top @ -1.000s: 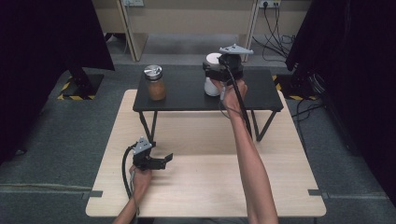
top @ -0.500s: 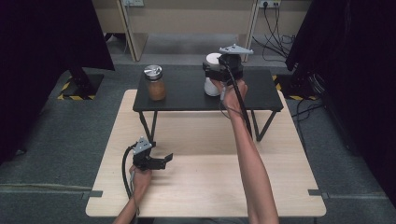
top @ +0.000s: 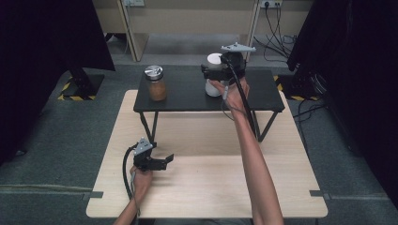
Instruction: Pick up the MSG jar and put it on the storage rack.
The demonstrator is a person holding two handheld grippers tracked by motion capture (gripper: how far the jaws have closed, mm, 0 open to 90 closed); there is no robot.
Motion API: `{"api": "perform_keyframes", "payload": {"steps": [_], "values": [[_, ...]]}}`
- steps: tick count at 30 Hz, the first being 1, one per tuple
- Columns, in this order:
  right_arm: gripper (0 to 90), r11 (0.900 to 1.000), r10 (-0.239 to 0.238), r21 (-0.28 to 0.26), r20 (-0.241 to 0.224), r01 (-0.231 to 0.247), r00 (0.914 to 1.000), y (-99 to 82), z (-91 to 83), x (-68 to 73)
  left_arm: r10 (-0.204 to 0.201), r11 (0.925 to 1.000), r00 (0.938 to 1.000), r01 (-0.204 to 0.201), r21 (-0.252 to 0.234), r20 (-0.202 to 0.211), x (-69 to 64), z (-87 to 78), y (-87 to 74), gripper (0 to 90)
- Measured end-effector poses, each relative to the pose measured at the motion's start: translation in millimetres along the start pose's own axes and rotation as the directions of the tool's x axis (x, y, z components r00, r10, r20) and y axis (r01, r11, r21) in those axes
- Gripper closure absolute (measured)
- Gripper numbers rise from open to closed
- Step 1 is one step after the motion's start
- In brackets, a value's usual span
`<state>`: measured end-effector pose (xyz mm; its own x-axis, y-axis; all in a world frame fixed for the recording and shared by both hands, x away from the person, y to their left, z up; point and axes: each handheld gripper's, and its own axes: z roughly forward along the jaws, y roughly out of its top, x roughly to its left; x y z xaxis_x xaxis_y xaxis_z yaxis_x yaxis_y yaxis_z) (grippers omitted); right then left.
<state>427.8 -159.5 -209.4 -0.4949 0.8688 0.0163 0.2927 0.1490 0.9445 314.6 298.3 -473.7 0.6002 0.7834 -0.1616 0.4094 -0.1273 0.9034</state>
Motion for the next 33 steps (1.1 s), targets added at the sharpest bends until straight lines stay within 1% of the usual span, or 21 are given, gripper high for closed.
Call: {"api": "perform_keyframes", "payload": {"steps": [1,3,4,7,8,12,15,19,21,23,24,27,29,30,33], "values": [[0.2,1.0,0.005,-0.008,0.013,-0.005,0.9999,-1.0,-0.6,2.1,-0.001,1.0,1.0,0.001,0.0,0.0,0.0,0.0,0.0,0.5],[0.2,0.9999,0.01,0.007,0.025,-0.01,0.9996,1.8,-1.0,2.8,-0.001,1.0,1.0,0.001,0.0,0.0,0.0,0.0,0.0,0.5],[0.2,0.9999,0.005,0.01,0.028,-0.005,0.9996,2.1,-1.8,2.9,0.0,1.0,1.0,0.0,0.0,0.0,0.0,0.0,0.1,0.5],[0.2,0.9999,0.004,0.011,0.01,-0.004,0.9999,1.5,-5.2,-0.5,-0.001,1.0,1.0,0.001,0.001,0.0,-0.1,0.0,0.1,0.5],[0.2,1.0,-0.003,0.009,0.006,0.003,1.0,1.0,-6.8,-0.5,-0.002,1.0,1.0,0.002,0.0,0.0,0.0,0.0,0.0,0.5],[0.2,0.9996,-0.027,-0.012,-0.047,0.027,0.9985,-3.6,-16.9,-5.3,0.0,1.0,1.0,0.0,0.002,-0.001,-0.2,0.0,0.3,0.5],[0.3,0.9994,-0.026,-0.025,-0.091,0.024,0.9955,-8.6,-25.8,-10.4,-0.003,1.0,1.0,0.003,0.0,-0.002,-0.8,0.3,-0.1,0.5],[0.2,0.998,-0.05,-0.046,-0.142,0.044,0.9886,-19.0,-40.3,-17.4,0.001,1.0,1.0,-0.001,0.001,-0.003,-0.7,0.3,0.3,0.5],[0.2,0.9969,-0.066,-0.051,-0.156,0.059,0.9856,-23.5,-48.9,-19.0,0.002,1.0,1.0,-0.002,0.001,-0.002,-0.6,0.3,0.3,0.5],[0.3,0.996,-0.08,-0.055,-0.186,0.071,0.9794,-27.3,-56.9,-23.0,0.001,1.0,1.0,-0.001,0.002,-0.003,-0.8,0.3,0.3,0.5],[0.2,0.9952,-0.091,-0.055,-0.216,0.081,0.9722,-29.5,-62.0,-26.9,0.002,1.0,1.0,-0.002,0.002,-0.003,-0.7,0.3,0.4,0.5],[0.3,0.994,-0.105,-0.055,-0.256,0.094,0.9608,-35.3,-74.2,-30.1,0.003,1.0,1.0,-0.003,0.004,-0.004,-1.0,0.4,0.7,0.5],[0.3,0.9939,-0.105,-0.062,-0.291,0.091,0.9509,-41.7,-81.1,-33.9,0.003,1.0,1.0,-0.003,0.004,-0.004,-1.0,0.3,0.7,0.5],[0.3,0.9937,-0.106,-0.067,-0.296,0.09,0.9493,-45.0,-83.7,-34.2,0.003,1.0,1.0,-0.003,0.003,-0.004,-1.0,0.4,0.7,0.5],[0.3,0.9909,-0.127,-0.084,-0.328,0.105,0.9361,-61.1,-92.2,-36.9,0.003,1.0,1.0,-0.003,0.002,-0.005,-1.1,0.5,0.4,0.5]]}}
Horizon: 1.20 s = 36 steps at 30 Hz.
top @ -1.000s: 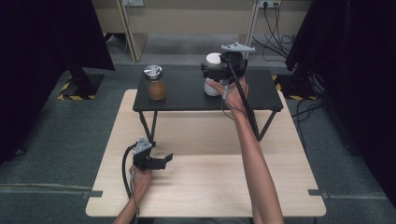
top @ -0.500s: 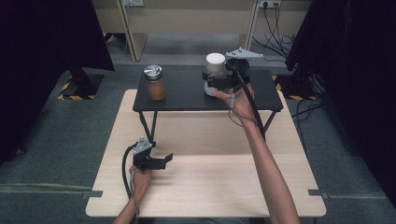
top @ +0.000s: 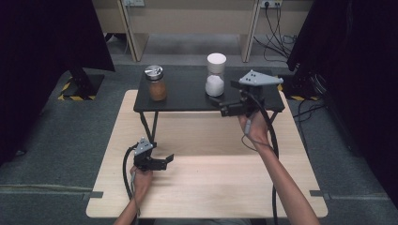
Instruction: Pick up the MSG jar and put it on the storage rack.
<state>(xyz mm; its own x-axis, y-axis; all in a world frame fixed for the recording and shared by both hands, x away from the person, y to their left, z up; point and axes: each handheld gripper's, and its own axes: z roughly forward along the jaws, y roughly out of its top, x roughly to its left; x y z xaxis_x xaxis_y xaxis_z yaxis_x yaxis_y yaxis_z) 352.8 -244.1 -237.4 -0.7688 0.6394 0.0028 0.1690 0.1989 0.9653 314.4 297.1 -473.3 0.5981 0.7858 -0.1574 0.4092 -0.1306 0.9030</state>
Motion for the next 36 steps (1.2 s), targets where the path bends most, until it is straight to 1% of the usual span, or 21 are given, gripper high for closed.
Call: {"api": "perform_keyframes", "payload": {"steps": [3,5,7,10,15,16,19,22,24,29,36], "values": [[0.3,0.9999,0.001,-0.011,-0.034,-0.001,0.9994,-18.8,-6.8,1.3,0.0,1.0,1.0,0.0,0.0,-0.001,-0.1,0.1,-0.1,0.5],[0.3,1.0,0.004,-0.006,-0.053,-0.004,0.9986,-31.2,-9.9,2.5,0.0,1.0,1.0,0.0,-0.001,0.0,0.0,0.0,-0.1,0.5],[0.4,1.0,0.008,0.004,-0.063,-0.008,0.998,-42.9,-12.8,4.7,0.0,1.0,1.0,0.0,-0.001,-0.001,-0.1,0.0,-0.1,0.5],[0.5,1.0,-0.001,-0.001,-0.064,0.001,0.9979,-61.9,-19.1,8.6,0.001,1.0,1.0,-0.001,0.003,-0.001,-0.3,-0.1,0.3,0.5],[0.5,0.9993,0.035,-0.01,-0.089,-0.036,0.9954,-88.7,-28.6,4.2,0.0,1.0,1.0,0.0,0.004,-0.002,-0.5,-0.1,0.4,0.4],[0.5,0.9994,0.032,-0.012,-0.099,-0.033,0.9946,-93.4,-30.1,2.3,0.001,1.0,1.0,-0.001,0.004,-0.003,-0.5,-0.1,0.4,0.4],[0.6,0.9998,0.016,-0.013,-0.101,-0.017,0.9948,-106.2,-35.2,1.9,0.006,1.0,1.0,-0.006,0.004,-0.003,-0.8,0.0,0.6,0.4],[0.6,0.9999,-0.001,-0.015,-0.114,-0.001,0.9934,-121.7,-39.5,0.0,0.007,1.0,1.0,-0.007,0.004,-0.004,-0.9,0.1,0.5,0.4],[0.7,0.9999,-0.005,-0.013,-0.116,0.003,0.9933,-131.3,-40.9,0.1,0.007,1.0,1.0,-0.007,0.004,-0.004,-0.9,0.1,0.6,0.4],[0.7,1.0,-0.003,0.0,-0.125,0.003,0.9922,-158.2,-42.0,-2.7,0.007,1.0,1.0,-0.007,0.004,-0.004,-1.0,0.1,0.6,0.4],[0.7,0.9998,0.012,0.015,-0.134,-0.01,0.9909,-185.7,-41.2,-5.4,0.007,1.0,1.0,-0.007,0.005,-0.005,-1.0,0.1,0.8,0.4]]}}
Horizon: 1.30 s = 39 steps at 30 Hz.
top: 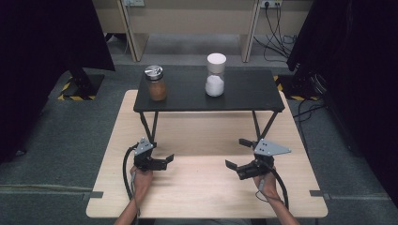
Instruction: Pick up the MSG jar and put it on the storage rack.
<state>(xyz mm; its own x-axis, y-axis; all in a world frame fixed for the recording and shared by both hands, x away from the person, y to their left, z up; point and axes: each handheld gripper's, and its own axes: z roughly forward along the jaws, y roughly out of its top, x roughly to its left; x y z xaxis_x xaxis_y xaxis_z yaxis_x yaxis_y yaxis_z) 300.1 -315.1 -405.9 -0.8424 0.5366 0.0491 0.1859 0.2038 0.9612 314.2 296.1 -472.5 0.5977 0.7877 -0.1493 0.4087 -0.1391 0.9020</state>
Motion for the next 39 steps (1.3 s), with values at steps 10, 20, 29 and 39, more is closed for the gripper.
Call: {"api": "perform_keyframes", "payload": {"steps": [10,20,29,39], "values": [[0.8,0.9994,0.008,0.033,0.013,-0.008,0.9999,-18.8,5.3,-1.4,-0.001,1.0,1.0,0.001,0.0,0.0,0.0,0.0,0.0,0.4],[0.8,0.9977,0.018,0.064,0.031,-0.02,0.9994,-31.5,10.8,-2.0,0.0,1.0,1.0,0.0,0.0,0.001,0.0,0.1,0.0,0.4],[0.9,0.9938,0.035,0.103,0.069,-0.042,0.997,-43.1,17.5,-3.7,0.002,1.0,1.0,-0.002,0.001,0.001,0.0,0.2,0.2,0.5],[0.9,0.9912,0.067,0.106,0.113,-0.079,0.9913,-49.4,18.9,-6.0,0.005,1.0,1.0,-0.005,0.003,0.001,-0.4,0.5,0.6,0.4]]}}
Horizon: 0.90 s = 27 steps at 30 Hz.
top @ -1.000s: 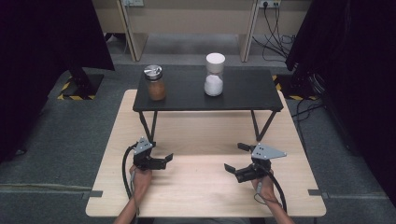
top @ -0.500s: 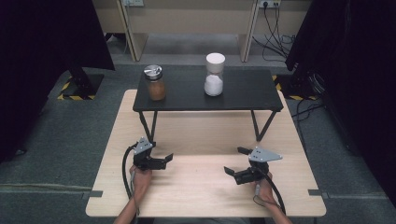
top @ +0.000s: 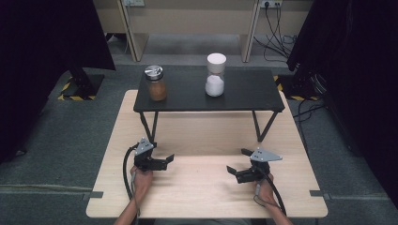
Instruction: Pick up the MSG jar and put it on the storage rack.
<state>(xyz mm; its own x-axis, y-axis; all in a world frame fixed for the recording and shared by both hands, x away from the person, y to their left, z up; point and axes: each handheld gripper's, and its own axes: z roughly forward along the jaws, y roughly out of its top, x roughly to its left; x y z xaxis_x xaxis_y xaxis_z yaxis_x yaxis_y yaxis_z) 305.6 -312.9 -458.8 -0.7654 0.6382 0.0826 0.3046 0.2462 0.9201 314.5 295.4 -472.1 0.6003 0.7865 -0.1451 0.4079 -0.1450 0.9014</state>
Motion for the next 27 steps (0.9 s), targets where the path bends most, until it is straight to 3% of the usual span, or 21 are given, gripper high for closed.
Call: {"api": "perform_keyframes", "payload": {"steps": [27], "values": [[0.9,0.9986,0.043,0.028,0.039,-0.044,0.9983,-2.9,3.6,-3.1,-0.001,1.0,1.0,0.001,0.0,0.0,0.0,0.1,0.0,0.5]]}}
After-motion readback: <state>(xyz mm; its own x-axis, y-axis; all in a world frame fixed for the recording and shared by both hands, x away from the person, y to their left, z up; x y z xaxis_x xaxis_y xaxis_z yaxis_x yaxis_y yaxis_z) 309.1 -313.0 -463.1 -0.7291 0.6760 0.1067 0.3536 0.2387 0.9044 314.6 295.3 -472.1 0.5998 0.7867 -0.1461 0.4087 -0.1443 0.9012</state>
